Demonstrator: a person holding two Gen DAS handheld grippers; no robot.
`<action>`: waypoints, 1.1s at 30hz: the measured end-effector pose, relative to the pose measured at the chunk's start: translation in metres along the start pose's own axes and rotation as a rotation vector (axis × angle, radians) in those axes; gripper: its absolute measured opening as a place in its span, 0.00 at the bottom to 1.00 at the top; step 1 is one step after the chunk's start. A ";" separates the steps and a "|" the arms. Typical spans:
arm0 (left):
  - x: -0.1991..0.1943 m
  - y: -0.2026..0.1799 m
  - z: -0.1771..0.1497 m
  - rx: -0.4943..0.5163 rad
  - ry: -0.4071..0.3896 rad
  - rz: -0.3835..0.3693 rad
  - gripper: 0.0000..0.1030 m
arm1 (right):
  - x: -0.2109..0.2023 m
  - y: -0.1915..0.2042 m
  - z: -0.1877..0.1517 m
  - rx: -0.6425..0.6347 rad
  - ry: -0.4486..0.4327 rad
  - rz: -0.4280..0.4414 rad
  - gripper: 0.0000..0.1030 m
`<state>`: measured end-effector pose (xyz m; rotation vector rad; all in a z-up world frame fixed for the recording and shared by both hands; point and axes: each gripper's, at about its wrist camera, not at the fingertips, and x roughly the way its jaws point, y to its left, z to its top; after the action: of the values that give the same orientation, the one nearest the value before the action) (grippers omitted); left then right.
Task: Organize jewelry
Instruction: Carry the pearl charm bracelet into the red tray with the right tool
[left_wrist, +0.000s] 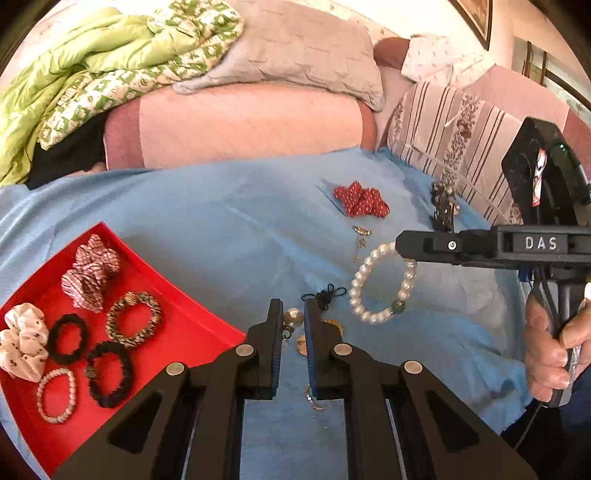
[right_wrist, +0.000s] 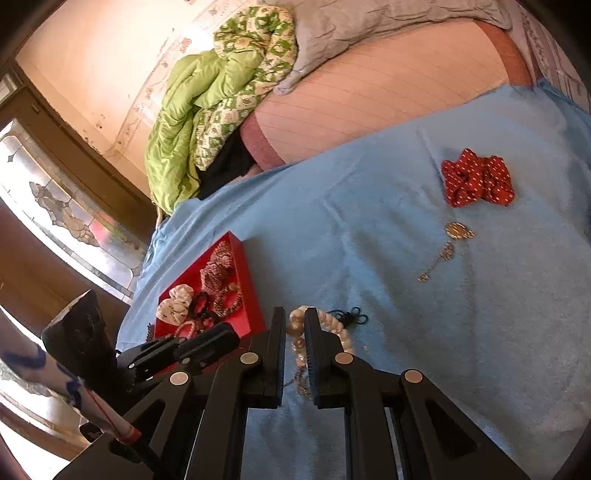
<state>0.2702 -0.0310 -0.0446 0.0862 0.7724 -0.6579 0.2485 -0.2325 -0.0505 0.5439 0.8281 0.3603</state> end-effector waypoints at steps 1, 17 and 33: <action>-0.002 0.002 0.000 -0.002 -0.004 0.005 0.11 | 0.001 0.002 0.000 -0.003 -0.001 0.003 0.11; -0.038 0.061 -0.018 -0.085 -0.009 0.099 0.11 | 0.033 0.067 0.006 -0.064 -0.007 0.104 0.11; -0.064 0.142 -0.061 -0.225 0.079 0.246 0.11 | 0.120 0.145 -0.033 -0.157 0.123 0.195 0.11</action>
<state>0.2813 0.1345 -0.0690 0.0008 0.8904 -0.3332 0.2849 -0.0446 -0.0551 0.4604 0.8586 0.6377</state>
